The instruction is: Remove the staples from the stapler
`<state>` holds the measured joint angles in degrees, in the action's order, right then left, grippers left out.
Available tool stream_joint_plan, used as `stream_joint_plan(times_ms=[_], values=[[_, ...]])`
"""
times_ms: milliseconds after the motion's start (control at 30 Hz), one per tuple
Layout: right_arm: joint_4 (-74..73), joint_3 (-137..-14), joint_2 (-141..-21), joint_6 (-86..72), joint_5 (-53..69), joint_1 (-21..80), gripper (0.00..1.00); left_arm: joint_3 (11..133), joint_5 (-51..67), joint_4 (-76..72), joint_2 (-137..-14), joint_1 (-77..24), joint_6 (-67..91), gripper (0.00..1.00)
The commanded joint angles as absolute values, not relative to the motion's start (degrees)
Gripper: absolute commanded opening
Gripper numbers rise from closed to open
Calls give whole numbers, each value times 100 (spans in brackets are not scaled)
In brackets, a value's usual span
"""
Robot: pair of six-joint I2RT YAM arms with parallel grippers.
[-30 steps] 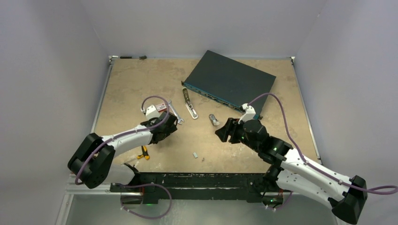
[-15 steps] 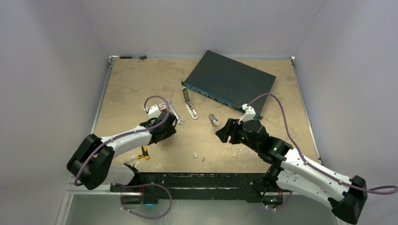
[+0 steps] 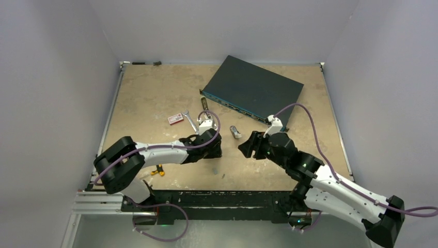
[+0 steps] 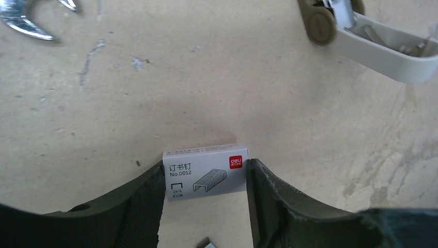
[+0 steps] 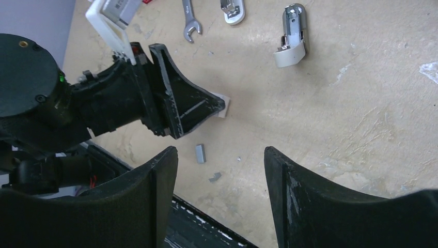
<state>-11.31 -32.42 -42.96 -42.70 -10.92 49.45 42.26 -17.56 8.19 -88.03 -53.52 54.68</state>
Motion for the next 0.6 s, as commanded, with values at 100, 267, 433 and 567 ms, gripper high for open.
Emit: stream_joint_plan(times_ms=[100, 267, 433, 567], values=[[-1259, -3074, -3891, -4404, -1007, 4954, 65, 4327, -1341, 476, -8991, -5523, 5168, 56], [-1191, -2968, -3668, -4330, -868, 4947, 66, 4103, -1267, 310, -8792, -5521, 5131, 68], [-1039, -2978, -3611, -4060, -733, 4954, 67, 3945, -1310, 326, -8446, -5522, 5113, 74], [-721, -2918, -3676, -3810, -566, 4947, 64, 3681, -1548, 420, -7612, -5509, 5124, 75]])
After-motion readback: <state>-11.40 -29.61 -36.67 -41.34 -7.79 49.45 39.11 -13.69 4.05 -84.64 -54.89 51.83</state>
